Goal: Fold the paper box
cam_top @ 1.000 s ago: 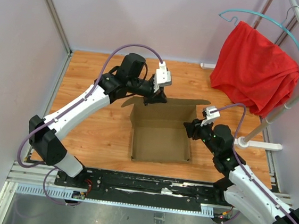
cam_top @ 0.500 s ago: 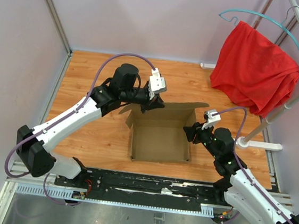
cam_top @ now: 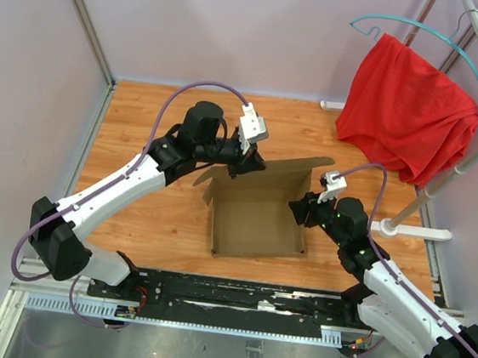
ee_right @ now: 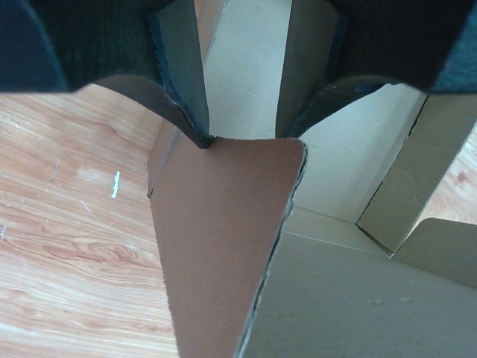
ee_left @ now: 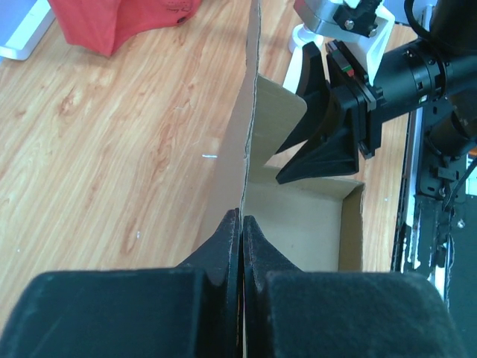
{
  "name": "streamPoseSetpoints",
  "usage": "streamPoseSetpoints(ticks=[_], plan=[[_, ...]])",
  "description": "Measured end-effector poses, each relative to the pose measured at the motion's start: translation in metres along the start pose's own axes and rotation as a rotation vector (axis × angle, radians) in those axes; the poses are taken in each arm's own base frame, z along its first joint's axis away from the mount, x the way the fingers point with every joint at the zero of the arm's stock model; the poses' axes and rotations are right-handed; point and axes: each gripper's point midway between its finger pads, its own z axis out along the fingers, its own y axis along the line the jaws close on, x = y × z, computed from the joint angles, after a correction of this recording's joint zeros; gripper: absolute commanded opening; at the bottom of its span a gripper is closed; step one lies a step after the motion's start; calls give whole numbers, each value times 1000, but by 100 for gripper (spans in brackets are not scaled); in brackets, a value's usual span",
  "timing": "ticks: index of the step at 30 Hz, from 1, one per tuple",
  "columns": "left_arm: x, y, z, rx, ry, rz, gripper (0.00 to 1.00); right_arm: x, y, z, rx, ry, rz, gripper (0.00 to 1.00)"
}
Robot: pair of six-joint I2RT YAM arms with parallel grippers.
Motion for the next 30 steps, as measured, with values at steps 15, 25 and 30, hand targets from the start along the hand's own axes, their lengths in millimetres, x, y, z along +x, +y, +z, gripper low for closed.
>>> streamPoseSetpoints(ticks=[15,25,30], plan=[[6,5,13,6,11,-46,0,-5,4,6,-14,17,5,43],[0,11,18,-3,29,-64,0,-5,42,-24,-176,-64,-7,56],[-1,16,25,-14,46,-103,0,12,85,-37,-310,-52,-73,57]])
